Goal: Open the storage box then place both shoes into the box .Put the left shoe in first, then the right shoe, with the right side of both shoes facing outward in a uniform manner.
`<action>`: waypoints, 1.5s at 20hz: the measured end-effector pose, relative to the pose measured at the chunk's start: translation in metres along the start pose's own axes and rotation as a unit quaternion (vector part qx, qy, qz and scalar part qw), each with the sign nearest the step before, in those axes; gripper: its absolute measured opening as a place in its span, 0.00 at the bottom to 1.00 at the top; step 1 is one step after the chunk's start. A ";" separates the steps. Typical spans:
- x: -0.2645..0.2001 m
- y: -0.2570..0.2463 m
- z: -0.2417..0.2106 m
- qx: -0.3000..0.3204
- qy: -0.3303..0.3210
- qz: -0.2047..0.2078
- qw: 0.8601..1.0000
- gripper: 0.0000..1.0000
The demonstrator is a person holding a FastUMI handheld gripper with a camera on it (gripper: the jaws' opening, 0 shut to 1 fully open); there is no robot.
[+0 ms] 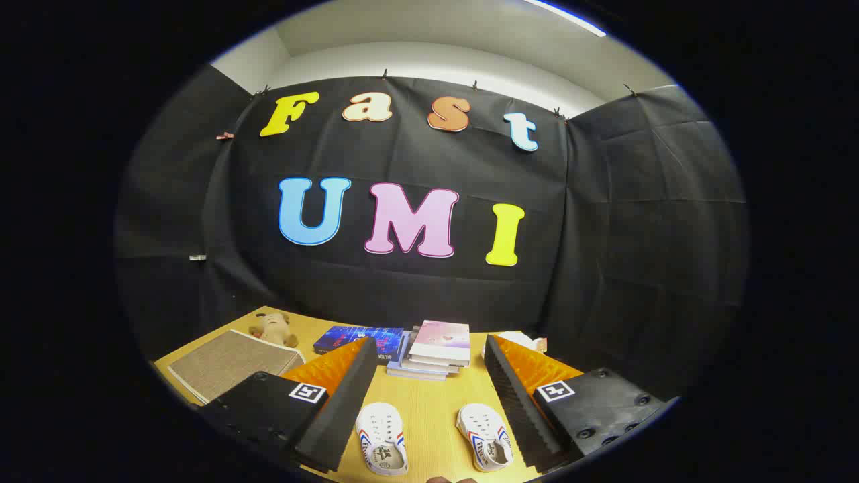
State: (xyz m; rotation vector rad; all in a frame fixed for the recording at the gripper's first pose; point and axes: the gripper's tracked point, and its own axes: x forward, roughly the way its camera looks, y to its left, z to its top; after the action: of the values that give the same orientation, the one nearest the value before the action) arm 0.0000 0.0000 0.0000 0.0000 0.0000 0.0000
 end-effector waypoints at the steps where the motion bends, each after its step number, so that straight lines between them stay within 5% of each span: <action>1: -0.001 0.002 0.000 0.001 0.001 0.001 1.000 0.97; 21: -0.005 0.038 -0.017 -0.006 0.047 0.053 0.997 0.97; 26: 0.007 0.060 -0.061 0.034 0.143 0.128 0.981 0.98; 30: 0.005 0.090 -0.087 0.095 0.206 0.215 0.950 0.99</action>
State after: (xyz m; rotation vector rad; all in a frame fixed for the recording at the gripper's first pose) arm 0.0046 0.0904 -0.0867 0.1937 0.4186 0.4375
